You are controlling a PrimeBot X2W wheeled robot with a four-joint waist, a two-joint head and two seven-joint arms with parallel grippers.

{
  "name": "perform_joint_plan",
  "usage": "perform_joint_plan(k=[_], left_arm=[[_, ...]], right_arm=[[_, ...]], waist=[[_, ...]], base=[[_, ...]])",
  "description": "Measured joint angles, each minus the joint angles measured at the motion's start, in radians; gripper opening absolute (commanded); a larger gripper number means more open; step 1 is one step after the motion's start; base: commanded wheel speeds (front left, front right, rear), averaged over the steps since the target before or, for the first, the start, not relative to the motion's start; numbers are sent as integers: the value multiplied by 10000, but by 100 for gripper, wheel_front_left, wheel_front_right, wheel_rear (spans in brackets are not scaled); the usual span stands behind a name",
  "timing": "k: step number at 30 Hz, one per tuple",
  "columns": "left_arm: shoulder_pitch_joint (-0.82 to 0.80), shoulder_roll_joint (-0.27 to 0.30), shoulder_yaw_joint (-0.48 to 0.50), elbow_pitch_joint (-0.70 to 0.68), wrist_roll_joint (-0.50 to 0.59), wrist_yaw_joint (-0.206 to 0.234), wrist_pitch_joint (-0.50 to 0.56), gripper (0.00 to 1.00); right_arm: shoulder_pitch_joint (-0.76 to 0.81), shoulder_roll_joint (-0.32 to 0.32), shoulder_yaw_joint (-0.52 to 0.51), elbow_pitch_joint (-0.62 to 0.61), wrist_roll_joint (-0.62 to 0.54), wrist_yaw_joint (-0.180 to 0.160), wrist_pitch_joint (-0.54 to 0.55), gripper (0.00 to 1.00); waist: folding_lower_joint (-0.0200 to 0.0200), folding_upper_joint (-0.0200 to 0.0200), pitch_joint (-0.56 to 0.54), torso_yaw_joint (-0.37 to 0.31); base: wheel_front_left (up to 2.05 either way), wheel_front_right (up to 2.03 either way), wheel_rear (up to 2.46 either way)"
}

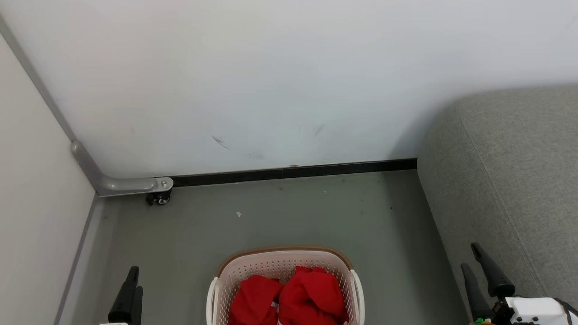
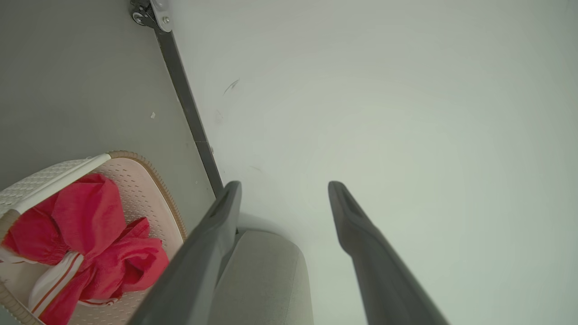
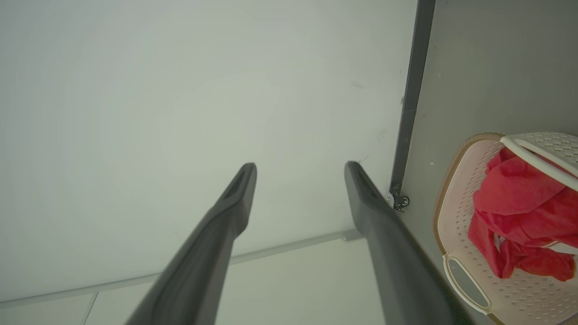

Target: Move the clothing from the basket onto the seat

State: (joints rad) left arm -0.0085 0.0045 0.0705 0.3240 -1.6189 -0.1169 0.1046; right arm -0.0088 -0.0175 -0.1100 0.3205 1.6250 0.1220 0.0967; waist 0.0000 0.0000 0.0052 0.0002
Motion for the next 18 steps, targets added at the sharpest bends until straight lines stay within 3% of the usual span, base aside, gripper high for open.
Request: perform_joint_plan(k=[12, 18], left_arm=[[-27, 88, -100, -316, 259, 0, -98, 100], [-62, 267, -272, -606, 660, 0, -295, 100]], right_arm=[[-213, -61, 301, -219, -541, 0, -278, 100], [-225, -224, 589, -265, -1066, 0, -541, 100]], waist=[[5, 0, 39, 2], [38, 0, 41, -2]], base=[[0, 0, 0], [0, 0, 0]])
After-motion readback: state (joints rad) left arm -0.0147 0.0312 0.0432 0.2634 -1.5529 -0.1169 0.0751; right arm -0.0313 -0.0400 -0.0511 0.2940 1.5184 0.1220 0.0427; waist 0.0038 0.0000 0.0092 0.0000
